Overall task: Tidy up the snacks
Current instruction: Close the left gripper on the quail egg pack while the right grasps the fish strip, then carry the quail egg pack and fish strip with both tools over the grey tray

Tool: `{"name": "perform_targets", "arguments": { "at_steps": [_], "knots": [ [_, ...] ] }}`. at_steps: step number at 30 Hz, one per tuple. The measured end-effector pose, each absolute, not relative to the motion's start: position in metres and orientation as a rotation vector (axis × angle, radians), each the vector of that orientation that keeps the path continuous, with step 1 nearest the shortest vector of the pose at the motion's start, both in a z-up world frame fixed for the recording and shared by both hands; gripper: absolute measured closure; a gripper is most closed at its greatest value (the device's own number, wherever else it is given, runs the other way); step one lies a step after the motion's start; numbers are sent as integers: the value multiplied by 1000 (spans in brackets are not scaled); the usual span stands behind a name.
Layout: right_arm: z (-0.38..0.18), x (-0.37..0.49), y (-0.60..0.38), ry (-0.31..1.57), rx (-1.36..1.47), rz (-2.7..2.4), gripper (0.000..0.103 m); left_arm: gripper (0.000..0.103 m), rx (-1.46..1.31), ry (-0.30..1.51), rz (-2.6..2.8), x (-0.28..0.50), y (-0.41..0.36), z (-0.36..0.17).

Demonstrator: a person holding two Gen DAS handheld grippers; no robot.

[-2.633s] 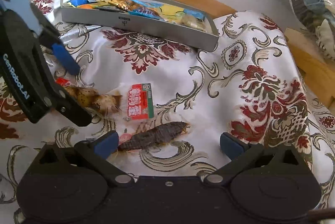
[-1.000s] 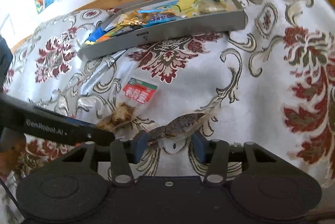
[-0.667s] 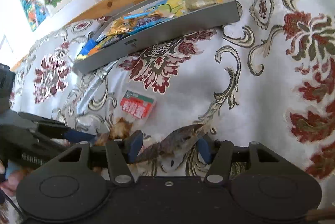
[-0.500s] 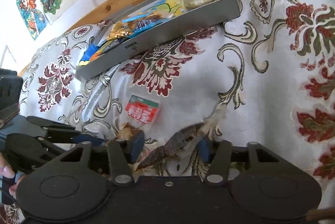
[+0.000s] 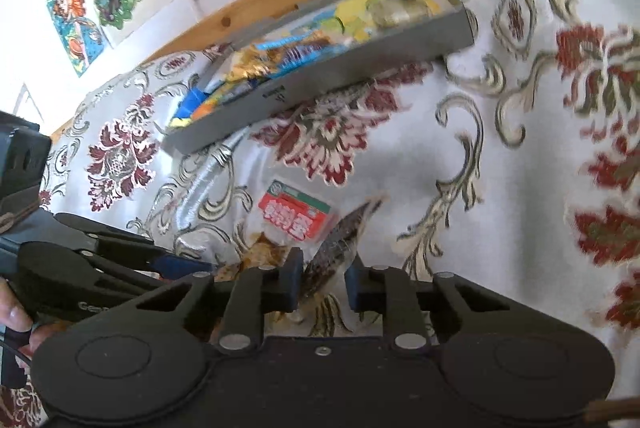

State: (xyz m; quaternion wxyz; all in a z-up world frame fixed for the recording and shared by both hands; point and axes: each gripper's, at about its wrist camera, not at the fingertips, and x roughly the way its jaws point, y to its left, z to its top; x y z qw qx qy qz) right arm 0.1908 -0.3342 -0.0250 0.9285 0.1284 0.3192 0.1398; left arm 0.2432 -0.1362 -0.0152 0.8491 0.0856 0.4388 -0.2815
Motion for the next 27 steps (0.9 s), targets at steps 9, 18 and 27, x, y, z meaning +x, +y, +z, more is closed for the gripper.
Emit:
{"name": "perform_targets", "arguments": {
  "at_steps": [9, 18, 27],
  "knots": [
    [-5, 182, -339, 566, 220, 250, 89, 58, 173, 905, -607, 238, -137, -4],
    [-3, 175, -345, 544, 206, 220, 89, 58, 163, 835, -640, 223, -134, 13],
    [9, 173, -347, 489, 171, 221, 90, 58, 147, 724, -612, 215, -126, 33]
  ]
}}
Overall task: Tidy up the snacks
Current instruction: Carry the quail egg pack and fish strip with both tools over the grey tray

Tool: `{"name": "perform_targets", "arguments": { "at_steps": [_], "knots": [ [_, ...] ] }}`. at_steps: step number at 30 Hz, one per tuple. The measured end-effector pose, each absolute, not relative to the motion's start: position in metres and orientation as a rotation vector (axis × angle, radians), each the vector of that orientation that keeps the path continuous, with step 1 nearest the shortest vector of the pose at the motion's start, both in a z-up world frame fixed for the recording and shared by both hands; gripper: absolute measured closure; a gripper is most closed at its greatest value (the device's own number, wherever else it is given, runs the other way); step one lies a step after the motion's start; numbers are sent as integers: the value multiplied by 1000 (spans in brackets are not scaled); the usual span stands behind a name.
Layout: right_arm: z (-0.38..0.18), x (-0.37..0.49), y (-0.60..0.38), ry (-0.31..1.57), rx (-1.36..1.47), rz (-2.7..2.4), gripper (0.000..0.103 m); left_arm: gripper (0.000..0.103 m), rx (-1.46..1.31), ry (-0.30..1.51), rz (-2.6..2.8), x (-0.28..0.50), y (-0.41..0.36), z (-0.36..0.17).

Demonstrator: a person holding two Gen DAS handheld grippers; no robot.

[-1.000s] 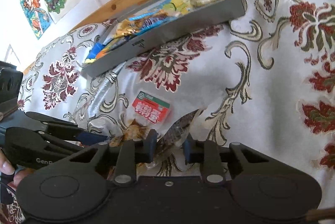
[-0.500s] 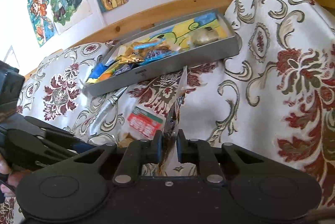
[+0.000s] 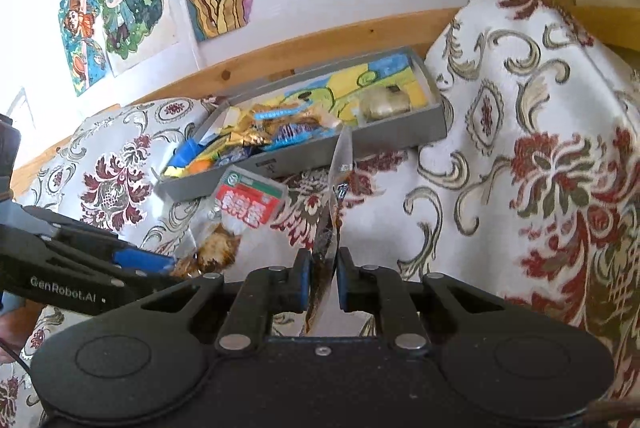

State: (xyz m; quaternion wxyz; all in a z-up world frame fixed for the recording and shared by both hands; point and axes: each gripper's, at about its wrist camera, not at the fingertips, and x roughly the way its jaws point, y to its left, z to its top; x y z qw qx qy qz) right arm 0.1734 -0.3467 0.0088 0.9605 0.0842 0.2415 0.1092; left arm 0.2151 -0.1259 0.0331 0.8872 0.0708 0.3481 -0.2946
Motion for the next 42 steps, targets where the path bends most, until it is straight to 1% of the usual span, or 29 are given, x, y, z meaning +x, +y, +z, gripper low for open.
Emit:
{"name": "perform_targets", "arguments": {
  "at_steps": [8, 14, 19, 25, 31, 35, 39, 42],
  "knots": [
    [29, 183, -341, 451, 128, 249, 90, 58, 55, 652, -559, 231, -110, 56],
    [59, 210, -325, 401, 61, 315, 90, 58, 3, 638, -522, 255, -91, 79],
    [89, 241, -305, 365, -7, 376, 90, 58, -9, 588, -478, 280, -77, 104],
    [125, 299, -284, 446, -70, 398, 90, 58, 6, 577, -429, 316, -73, 123],
    [163, 359, -266, 529, -94, 415, 90, 58, -35, 591, -384, 352, -65, 123],
    [164, 405, -252, 585, -27, 434, 90, 58, -75, 608, -346, 377, -56, 120],
    [140, 441, -255, 649, 157, 437, 90, 58, -83, 652, -315, 402, -54, 116],
    [123, 455, -255, 676, 178, 417, 90, 58, -38, 665, -306, 413, -58, 113]
  ]
}}
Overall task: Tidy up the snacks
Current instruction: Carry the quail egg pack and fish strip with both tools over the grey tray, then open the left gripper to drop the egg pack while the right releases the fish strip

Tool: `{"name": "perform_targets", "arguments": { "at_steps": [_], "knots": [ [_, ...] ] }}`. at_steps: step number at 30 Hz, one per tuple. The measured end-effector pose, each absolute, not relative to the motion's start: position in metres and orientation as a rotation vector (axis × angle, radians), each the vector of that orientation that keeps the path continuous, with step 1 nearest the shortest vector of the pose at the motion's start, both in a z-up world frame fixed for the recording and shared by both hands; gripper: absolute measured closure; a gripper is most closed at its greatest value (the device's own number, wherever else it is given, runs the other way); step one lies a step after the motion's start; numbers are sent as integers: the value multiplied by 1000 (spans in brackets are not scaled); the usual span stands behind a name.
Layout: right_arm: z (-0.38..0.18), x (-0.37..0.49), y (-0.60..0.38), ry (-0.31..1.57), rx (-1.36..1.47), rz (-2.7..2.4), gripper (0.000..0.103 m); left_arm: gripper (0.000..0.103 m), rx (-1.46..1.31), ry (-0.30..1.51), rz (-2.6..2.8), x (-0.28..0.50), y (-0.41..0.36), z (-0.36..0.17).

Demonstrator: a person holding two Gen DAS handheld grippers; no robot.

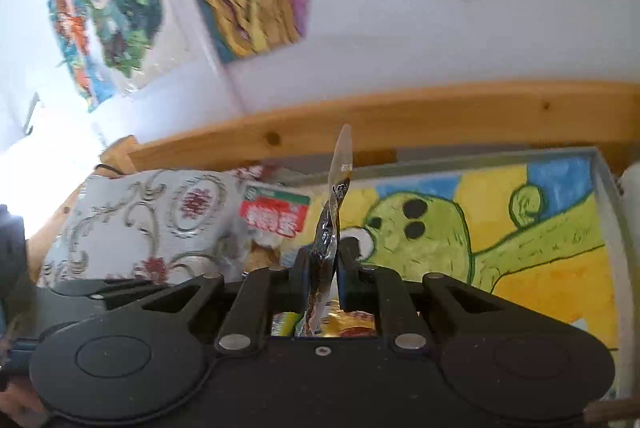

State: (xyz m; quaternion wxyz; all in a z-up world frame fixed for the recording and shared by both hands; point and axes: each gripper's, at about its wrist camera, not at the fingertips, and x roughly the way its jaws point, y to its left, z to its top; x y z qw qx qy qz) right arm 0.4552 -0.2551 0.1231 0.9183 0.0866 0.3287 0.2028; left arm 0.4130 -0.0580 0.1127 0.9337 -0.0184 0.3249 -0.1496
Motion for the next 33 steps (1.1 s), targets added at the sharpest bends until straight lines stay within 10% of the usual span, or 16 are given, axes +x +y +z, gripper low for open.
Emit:
{"name": "perform_targets", "arguments": {
  "at_steps": [18, 33],
  "knots": [
    [96, 480, -244, 681, 200, 400, 79, 52, -76, 731, -247, 436, -49, 85],
    [128, 457, -271, 560, 241, 306, 27, 9, -92, 548, -184, 402, -44, 117]
  ]
}}
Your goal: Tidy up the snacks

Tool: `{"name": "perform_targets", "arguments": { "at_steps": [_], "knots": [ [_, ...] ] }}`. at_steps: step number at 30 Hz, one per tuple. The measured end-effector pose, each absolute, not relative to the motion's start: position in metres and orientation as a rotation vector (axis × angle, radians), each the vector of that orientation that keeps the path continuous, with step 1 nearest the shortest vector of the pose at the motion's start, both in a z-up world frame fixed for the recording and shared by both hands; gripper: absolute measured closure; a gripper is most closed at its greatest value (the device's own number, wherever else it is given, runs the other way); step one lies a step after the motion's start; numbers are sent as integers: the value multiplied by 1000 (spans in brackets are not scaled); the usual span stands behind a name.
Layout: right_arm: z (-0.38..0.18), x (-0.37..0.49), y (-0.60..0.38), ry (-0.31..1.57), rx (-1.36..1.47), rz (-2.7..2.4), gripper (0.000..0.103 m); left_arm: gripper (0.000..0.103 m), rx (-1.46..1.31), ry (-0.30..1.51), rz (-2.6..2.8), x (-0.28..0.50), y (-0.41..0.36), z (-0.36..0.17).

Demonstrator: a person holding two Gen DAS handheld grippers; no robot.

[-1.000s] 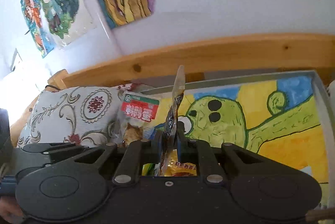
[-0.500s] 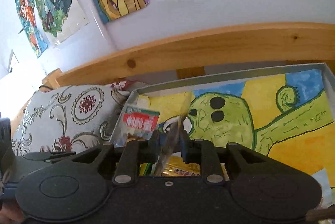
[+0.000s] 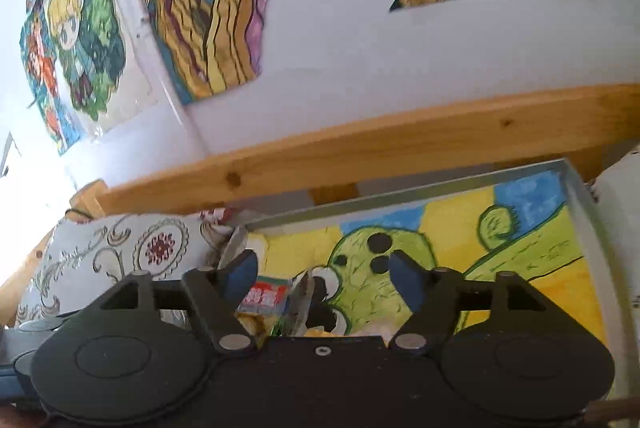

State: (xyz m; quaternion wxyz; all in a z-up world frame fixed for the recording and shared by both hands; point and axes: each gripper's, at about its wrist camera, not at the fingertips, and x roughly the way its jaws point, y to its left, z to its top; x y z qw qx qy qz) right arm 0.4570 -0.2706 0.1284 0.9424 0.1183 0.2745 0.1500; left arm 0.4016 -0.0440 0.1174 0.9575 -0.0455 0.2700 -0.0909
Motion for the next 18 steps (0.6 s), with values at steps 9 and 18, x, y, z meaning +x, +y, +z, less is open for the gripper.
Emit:
{"name": "perform_targets", "arguments": {
  "at_steps": [9, 18],
  "knots": [
    [151, 420, -286, 508, 221, 272, 15, 1, -128, 461, -140, 370, -39, 139],
    [166, 365, -289, 456, 184, 268, 3, 1, -171, 407, -142, 329, -35, 154]
  ]
}}
